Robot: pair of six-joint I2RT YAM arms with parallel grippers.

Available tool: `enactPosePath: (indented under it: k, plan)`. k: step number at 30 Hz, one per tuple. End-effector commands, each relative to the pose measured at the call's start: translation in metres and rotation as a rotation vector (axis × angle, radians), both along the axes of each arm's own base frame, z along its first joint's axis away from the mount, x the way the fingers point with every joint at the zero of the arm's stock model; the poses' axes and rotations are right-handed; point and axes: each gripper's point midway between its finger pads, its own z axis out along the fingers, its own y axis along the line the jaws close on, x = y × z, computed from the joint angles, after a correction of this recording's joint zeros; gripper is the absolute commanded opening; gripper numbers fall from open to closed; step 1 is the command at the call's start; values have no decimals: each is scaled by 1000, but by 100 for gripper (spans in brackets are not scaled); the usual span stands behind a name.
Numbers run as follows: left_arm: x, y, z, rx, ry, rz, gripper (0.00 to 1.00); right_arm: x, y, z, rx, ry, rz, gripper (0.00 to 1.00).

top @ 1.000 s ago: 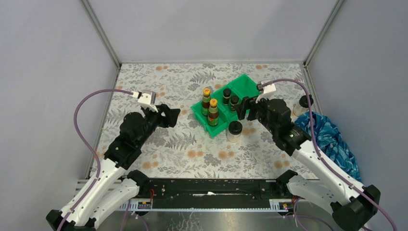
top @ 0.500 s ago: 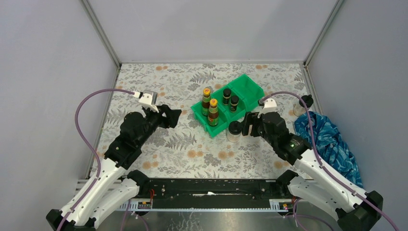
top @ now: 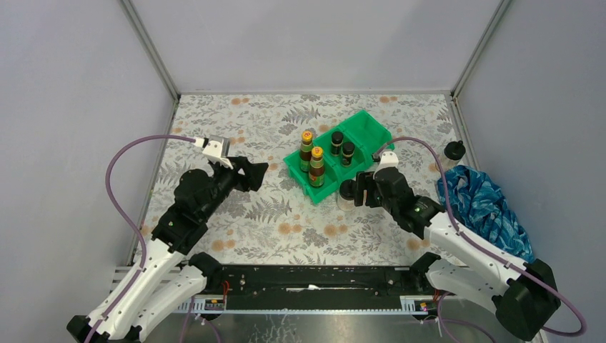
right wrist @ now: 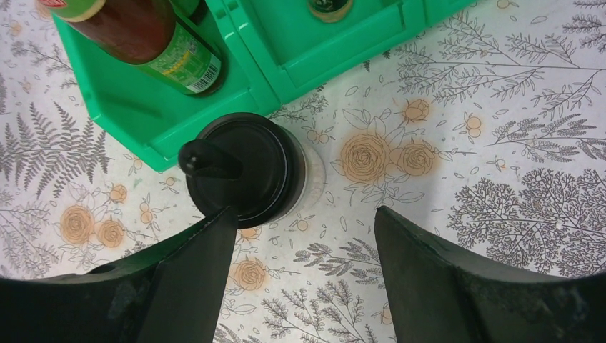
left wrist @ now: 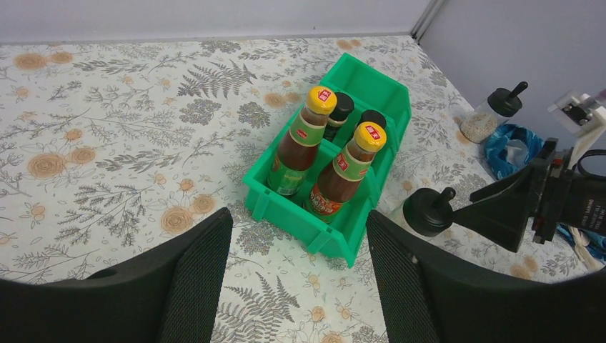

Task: Organize the condiment bottles
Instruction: Pick up the bottle from the center of the board.

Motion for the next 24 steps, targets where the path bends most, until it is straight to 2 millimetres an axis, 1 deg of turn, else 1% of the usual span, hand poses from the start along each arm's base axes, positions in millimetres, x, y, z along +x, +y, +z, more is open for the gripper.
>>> enactPosePath:
  k: [1, 10, 24]
  plan:
    - [-2, 0, 16, -19, -39, -2, 74, 9, 3, 3, 8, -35, -30, 78]
    - [-2, -1, 15, -19, -33, -6, 74, 12, 1, -1, -12, -38, -38, 78]
    - [-2, -2, 13, -19, -28, -9, 74, 8, -4, -7, -20, -18, -54, 80]
